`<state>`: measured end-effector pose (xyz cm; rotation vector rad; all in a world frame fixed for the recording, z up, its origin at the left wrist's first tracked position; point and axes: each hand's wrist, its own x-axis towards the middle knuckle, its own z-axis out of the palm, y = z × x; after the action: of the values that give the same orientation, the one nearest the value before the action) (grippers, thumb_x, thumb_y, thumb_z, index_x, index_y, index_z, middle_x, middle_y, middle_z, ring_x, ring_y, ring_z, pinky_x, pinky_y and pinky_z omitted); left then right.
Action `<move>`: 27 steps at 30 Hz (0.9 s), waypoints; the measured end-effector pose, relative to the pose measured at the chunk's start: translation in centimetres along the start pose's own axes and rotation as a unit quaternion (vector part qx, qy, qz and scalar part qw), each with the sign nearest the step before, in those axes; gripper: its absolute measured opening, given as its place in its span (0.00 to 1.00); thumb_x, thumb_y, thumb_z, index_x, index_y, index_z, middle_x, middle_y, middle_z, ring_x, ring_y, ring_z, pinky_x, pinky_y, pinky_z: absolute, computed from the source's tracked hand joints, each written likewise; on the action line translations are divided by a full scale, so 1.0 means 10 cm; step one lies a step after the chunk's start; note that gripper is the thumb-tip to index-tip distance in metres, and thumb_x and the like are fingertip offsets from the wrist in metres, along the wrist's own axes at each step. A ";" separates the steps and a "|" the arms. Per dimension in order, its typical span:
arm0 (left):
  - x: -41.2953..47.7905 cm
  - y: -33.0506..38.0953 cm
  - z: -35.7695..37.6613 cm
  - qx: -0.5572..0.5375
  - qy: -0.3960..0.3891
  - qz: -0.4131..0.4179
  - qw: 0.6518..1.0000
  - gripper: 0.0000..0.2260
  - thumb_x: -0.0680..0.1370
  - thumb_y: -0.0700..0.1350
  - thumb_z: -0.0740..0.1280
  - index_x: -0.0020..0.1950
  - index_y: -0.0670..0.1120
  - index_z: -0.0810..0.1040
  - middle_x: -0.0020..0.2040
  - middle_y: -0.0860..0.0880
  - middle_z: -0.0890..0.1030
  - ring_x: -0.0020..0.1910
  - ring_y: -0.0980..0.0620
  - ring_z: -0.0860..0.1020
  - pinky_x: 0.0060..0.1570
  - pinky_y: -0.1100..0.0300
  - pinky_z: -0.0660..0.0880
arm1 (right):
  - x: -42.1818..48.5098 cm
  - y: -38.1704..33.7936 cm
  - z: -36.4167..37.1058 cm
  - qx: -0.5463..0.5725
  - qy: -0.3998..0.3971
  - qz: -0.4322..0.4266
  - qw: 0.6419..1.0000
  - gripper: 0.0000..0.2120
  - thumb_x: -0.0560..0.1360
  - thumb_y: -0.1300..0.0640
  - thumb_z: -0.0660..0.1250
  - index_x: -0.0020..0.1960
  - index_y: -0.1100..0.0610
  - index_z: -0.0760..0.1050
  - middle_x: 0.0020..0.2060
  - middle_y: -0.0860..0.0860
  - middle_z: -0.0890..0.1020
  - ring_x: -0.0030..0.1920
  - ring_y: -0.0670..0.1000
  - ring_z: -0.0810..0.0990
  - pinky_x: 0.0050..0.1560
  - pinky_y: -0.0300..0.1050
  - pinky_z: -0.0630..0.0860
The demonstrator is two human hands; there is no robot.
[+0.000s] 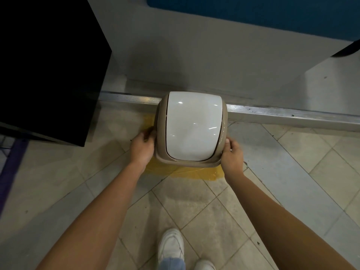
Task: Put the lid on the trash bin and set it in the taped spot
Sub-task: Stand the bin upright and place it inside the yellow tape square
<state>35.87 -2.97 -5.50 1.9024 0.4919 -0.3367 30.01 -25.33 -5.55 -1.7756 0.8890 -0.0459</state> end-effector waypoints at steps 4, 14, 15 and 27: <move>-0.01 -0.05 0.03 0.036 0.004 0.037 0.999 0.15 0.78 0.50 0.59 0.62 0.47 0.75 0.58 0.44 0.79 0.55 0.47 0.75 0.54 0.56 0.70 | 0.02 0.08 0.06 0.000 0.008 -0.019 1.000 0.13 0.81 0.52 0.51 0.47 0.55 0.71 0.38 0.46 0.76 0.40 0.47 0.73 0.37 0.40 0.68; 0.20 -0.10 0.05 -0.020 0.025 0.087 0.996 0.13 0.78 0.47 0.58 0.59 0.49 0.77 0.56 0.47 0.81 0.53 0.49 0.77 0.54 0.57 0.71 | 0.19 0.14 0.21 0.033 0.010 -0.090 0.995 0.13 0.80 0.49 0.51 0.48 0.54 0.71 0.37 0.44 0.75 0.39 0.40 0.72 0.36 0.36 0.66; 0.23 -0.09 0.07 -0.026 0.027 0.088 0.995 0.13 0.78 0.47 0.58 0.59 0.48 0.77 0.56 0.46 0.81 0.52 0.49 0.77 0.53 0.58 0.71 | 0.23 0.14 0.23 0.040 0.012 -0.092 0.995 0.13 0.80 0.49 0.51 0.48 0.54 0.71 0.37 0.44 0.76 0.39 0.40 0.73 0.36 0.37 0.66; 0.34 -0.03 0.11 -0.026 0.035 0.100 0.994 0.13 0.78 0.49 0.58 0.58 0.49 0.78 0.55 0.45 0.81 0.53 0.46 0.77 0.58 0.47 0.73 | 0.38 0.17 0.31 0.076 0.021 -0.096 0.992 0.13 0.79 0.47 0.52 0.51 0.51 0.72 0.40 0.42 0.76 0.42 0.39 0.73 0.38 0.37 0.67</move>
<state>38.68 -3.29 -7.72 1.8983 0.3482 -0.1249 33.15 -25.25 -9.66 -1.7168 0.7225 -0.2683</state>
